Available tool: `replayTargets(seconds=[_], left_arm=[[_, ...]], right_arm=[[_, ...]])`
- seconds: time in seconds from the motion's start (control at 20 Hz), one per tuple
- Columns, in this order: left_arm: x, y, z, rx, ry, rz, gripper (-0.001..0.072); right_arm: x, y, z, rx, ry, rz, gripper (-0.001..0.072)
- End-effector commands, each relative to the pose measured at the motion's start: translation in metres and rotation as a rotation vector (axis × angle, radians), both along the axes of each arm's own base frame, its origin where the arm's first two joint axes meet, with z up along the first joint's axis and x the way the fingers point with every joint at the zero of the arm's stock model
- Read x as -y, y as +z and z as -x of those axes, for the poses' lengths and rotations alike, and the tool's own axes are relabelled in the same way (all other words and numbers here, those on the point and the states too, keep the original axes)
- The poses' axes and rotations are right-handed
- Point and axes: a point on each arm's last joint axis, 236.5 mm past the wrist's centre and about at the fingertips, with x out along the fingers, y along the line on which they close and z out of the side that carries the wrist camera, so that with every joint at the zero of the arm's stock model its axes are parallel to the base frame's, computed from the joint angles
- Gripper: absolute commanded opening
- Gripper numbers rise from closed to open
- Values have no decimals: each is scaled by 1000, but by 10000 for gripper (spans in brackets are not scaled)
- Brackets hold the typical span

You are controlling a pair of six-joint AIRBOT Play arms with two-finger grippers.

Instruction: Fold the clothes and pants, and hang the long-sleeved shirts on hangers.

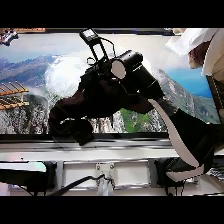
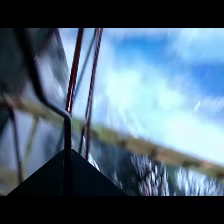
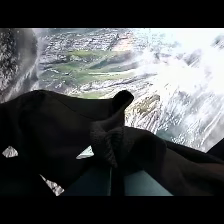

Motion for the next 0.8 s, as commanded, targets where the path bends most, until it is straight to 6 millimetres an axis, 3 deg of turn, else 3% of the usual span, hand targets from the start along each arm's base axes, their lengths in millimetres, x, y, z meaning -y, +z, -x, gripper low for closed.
replayTargets(seconds=[0.0, 0.1, 0.15, 0.25, 0.3, 0.4, 0.5, 0.6, 0.75], left_arm=[[29, 86, -21, 255, -38, -2, 17], [77, 143, -33, 473, -77, 125, 16], [114, 166, -38, 566, -113, 243, 16], [222, 205, -42, 676, -265, 495, 16], [277, 218, -35, 676, -370, 530, 16], [359, 225, -2, 582, -596, 419, 16], [402, 218, 47, 492, -727, 320, 15], [430, 209, 95, 467, -845, 288, 15], [452, 180, 159, 384, -1049, 182, 15]], right_arm=[[-3, 6, -5, 25, -6, -21, 35], [-4, 9, -9, 47, -12, -32, 35], [-2, 10, -13, 62, -16, -25, 35], [8, 10, -22, 89, -33, 2, 35], [14, 10, -28, 93, -46, 3, 35], [27, 13, -38, 96, -76, 3, 34], [40, 15, -45, 92, -101, 6, 34], [49, 13, -45, 76, -111, 21, 34], [51, 6, -38, 47, -97, 47, 34]])
